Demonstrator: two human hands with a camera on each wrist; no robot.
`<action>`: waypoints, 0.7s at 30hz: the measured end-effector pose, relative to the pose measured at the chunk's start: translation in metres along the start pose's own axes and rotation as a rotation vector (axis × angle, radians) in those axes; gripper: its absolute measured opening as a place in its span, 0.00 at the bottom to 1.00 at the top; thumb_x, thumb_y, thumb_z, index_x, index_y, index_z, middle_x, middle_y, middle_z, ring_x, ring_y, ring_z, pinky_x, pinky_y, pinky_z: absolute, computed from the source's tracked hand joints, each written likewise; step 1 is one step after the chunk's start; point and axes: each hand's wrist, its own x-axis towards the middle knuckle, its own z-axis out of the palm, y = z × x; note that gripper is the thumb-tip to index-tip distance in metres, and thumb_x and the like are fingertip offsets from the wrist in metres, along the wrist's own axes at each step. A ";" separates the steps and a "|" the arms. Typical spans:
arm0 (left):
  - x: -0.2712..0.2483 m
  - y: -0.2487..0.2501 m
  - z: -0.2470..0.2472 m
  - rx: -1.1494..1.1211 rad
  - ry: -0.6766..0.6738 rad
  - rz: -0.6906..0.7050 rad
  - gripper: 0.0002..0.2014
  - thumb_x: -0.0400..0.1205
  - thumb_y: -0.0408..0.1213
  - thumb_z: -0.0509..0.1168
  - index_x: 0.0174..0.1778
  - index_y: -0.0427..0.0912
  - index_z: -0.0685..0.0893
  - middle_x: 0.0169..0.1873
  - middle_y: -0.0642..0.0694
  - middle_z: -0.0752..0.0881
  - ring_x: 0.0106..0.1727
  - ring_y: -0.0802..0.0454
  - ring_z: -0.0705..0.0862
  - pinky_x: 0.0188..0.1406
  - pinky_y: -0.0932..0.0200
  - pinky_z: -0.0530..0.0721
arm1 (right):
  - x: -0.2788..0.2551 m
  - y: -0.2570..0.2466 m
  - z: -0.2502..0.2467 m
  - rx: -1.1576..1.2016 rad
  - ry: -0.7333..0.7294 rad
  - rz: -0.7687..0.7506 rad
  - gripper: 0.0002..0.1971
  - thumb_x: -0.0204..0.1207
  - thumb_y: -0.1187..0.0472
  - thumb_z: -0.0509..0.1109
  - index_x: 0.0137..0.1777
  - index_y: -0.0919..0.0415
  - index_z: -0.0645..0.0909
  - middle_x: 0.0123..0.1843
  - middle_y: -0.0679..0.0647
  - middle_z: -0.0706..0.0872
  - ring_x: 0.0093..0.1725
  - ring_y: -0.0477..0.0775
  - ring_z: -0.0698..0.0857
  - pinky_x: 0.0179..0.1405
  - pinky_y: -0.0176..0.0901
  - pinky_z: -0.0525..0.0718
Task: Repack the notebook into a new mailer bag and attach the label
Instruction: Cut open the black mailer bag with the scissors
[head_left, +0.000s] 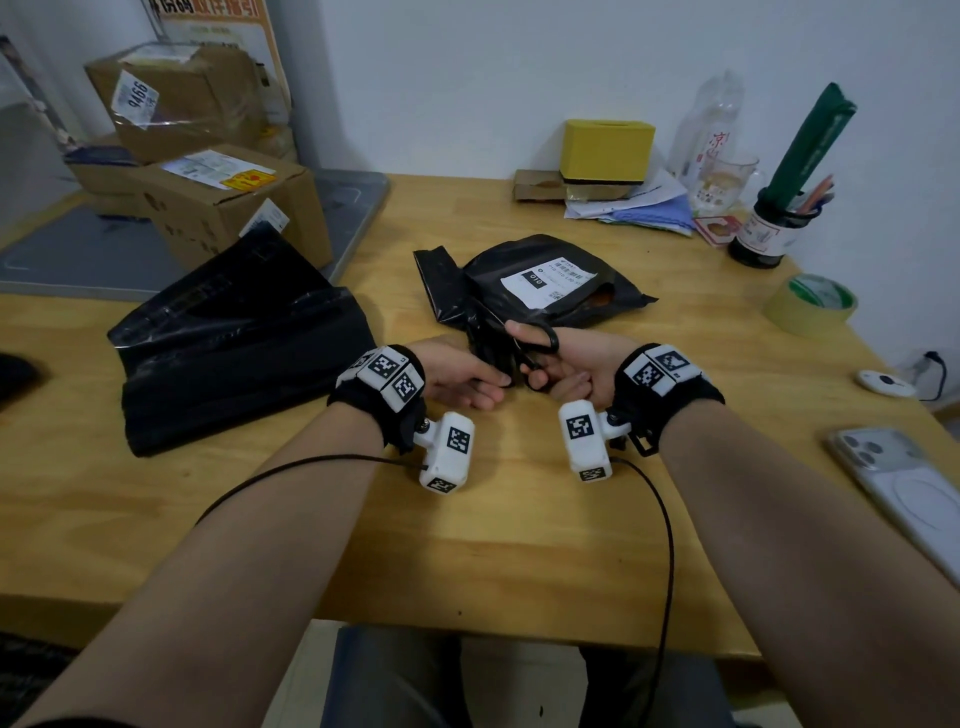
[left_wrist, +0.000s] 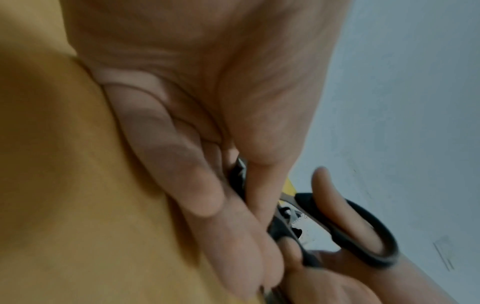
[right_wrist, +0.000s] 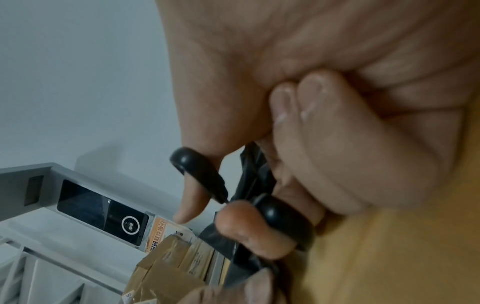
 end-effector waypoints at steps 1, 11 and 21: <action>-0.001 -0.002 0.000 -0.001 0.005 0.018 0.09 0.81 0.45 0.73 0.44 0.43 0.88 0.30 0.54 0.91 0.29 0.64 0.87 0.30 0.70 0.81 | -0.005 0.005 -0.003 0.017 -0.010 -0.001 0.29 0.70 0.30 0.74 0.41 0.59 0.77 0.30 0.48 0.77 0.13 0.41 0.60 0.10 0.30 0.58; -0.018 -0.019 -0.008 -0.413 0.032 0.155 0.17 0.78 0.33 0.76 0.60 0.37 0.79 0.56 0.40 0.92 0.53 0.43 0.93 0.46 0.48 0.92 | -0.051 0.028 -0.012 0.063 -0.125 -0.066 0.27 0.69 0.30 0.73 0.38 0.56 0.78 0.26 0.45 0.74 0.16 0.40 0.59 0.13 0.32 0.52; 0.005 -0.005 -0.006 -0.486 0.285 0.246 0.24 0.82 0.20 0.65 0.73 0.44 0.81 0.49 0.40 0.91 0.44 0.47 0.93 0.34 0.52 0.92 | -0.060 0.013 -0.008 0.129 -0.093 -0.182 0.25 0.69 0.30 0.73 0.39 0.55 0.79 0.28 0.45 0.73 0.24 0.44 0.52 0.20 0.34 0.49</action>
